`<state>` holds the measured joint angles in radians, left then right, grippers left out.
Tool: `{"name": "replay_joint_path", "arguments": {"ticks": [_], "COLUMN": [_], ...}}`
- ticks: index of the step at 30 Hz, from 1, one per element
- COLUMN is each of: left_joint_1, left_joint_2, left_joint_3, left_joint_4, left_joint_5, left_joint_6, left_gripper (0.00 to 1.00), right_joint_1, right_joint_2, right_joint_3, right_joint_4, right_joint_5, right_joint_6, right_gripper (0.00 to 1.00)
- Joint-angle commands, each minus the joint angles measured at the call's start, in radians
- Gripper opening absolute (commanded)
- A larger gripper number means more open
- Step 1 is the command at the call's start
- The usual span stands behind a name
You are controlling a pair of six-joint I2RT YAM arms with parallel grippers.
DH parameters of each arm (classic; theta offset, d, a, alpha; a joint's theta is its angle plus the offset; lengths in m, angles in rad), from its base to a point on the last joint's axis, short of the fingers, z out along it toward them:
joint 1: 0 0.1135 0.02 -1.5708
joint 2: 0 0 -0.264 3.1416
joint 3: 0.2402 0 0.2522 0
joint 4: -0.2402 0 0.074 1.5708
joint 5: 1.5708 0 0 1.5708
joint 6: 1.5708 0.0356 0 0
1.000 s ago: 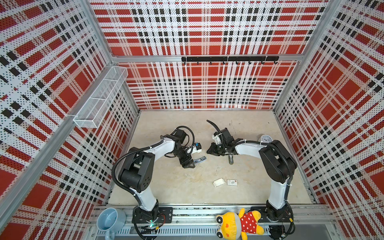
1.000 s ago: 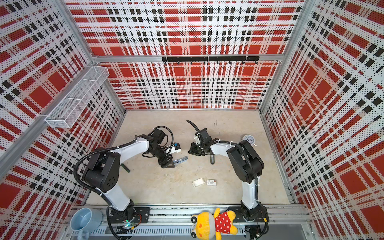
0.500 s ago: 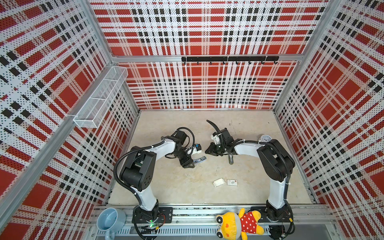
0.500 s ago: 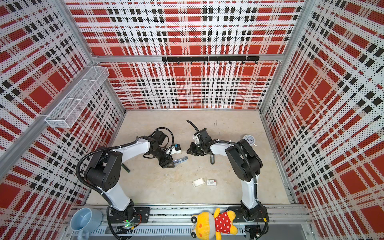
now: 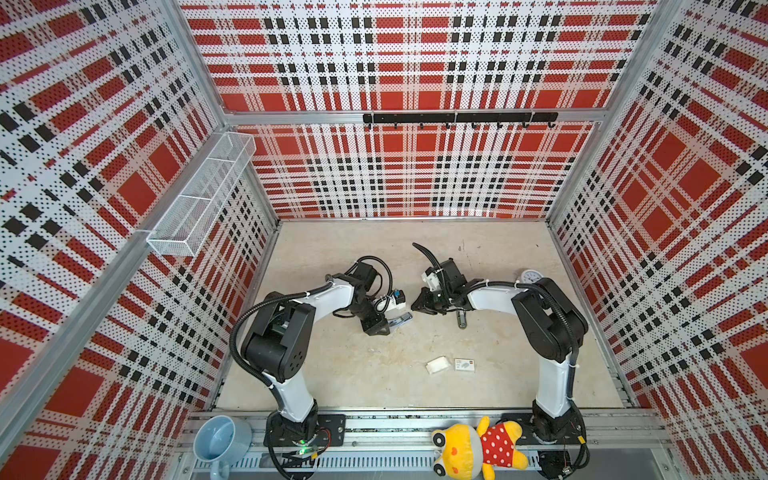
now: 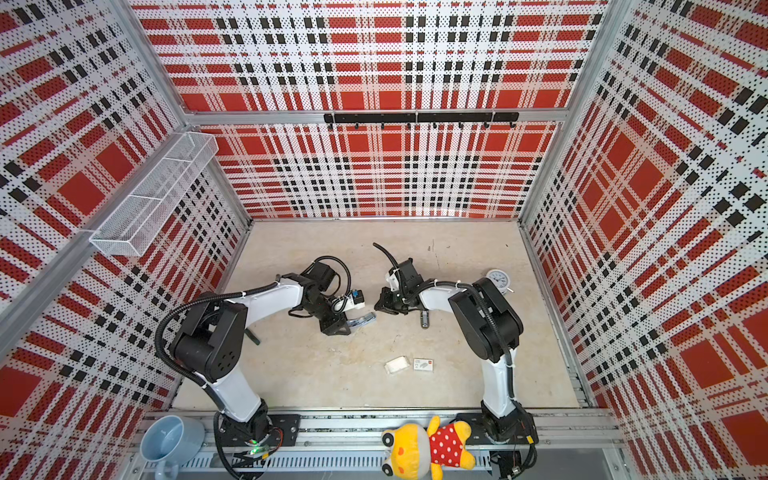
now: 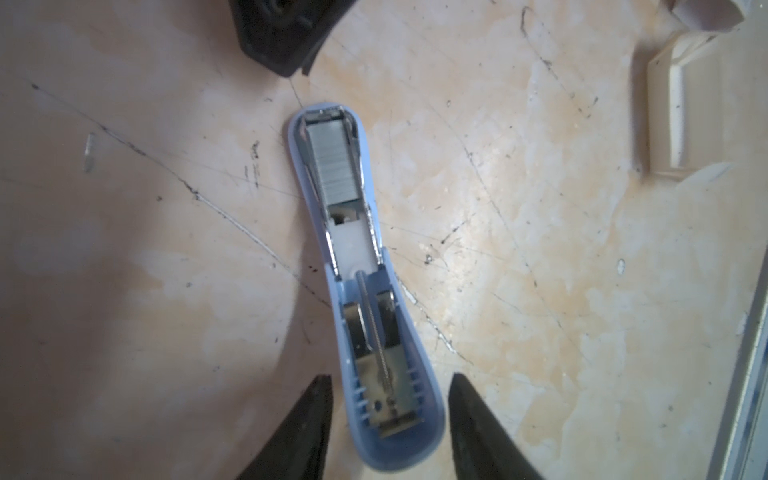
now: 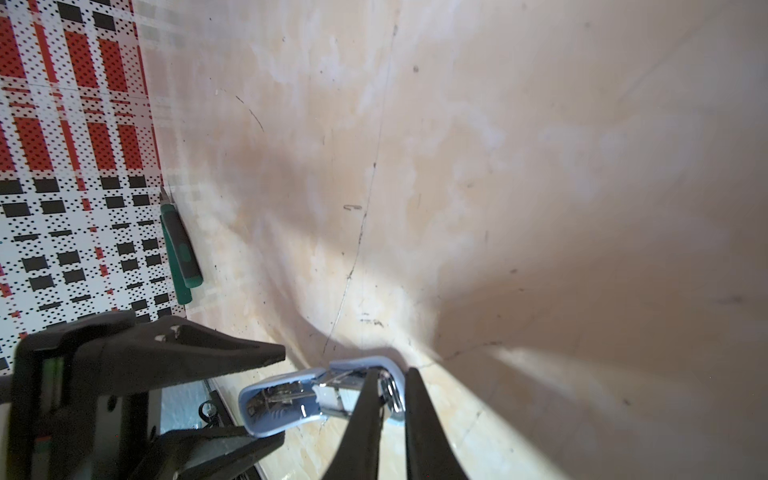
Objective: Load the staples into the stapler
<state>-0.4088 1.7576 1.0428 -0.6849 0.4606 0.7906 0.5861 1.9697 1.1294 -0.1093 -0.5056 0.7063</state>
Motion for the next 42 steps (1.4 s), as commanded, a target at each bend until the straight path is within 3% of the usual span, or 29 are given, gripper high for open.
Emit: {"name": "replay_joint_path", "arguments": {"ticks": [1, 14, 21, 42], "left_joint_1": [-0.011, -0.011, -0.013, -0.019], "left_joint_2": [-0.018, -0.049, -0.082, -0.095], "left_joint_3": [-0.011, -0.024, -0.037, -0.07], "left_joint_4": [0.008, 0.034, 0.051, 0.087], "left_joint_5": [-0.004, -0.017, -0.005, -0.005], "left_joint_6": [0.011, 0.005, -0.009, -0.022], "left_gripper": [0.45, 0.35, 0.33, 0.4], "right_joint_1": [0.01, 0.027, 0.029, 0.032], "right_joint_2": [-0.003, 0.018, 0.019, 0.02], "right_joint_3": [-0.014, 0.023, 0.024, 0.016], "right_joint_4": [-0.013, -0.057, -0.061, -0.049], "right_joint_5": [0.017, 0.036, 0.038, 0.039], "right_joint_6": [-0.014, -0.032, -0.034, -0.03], "right_gripper": [0.15, 0.14, 0.14, 0.13]}}
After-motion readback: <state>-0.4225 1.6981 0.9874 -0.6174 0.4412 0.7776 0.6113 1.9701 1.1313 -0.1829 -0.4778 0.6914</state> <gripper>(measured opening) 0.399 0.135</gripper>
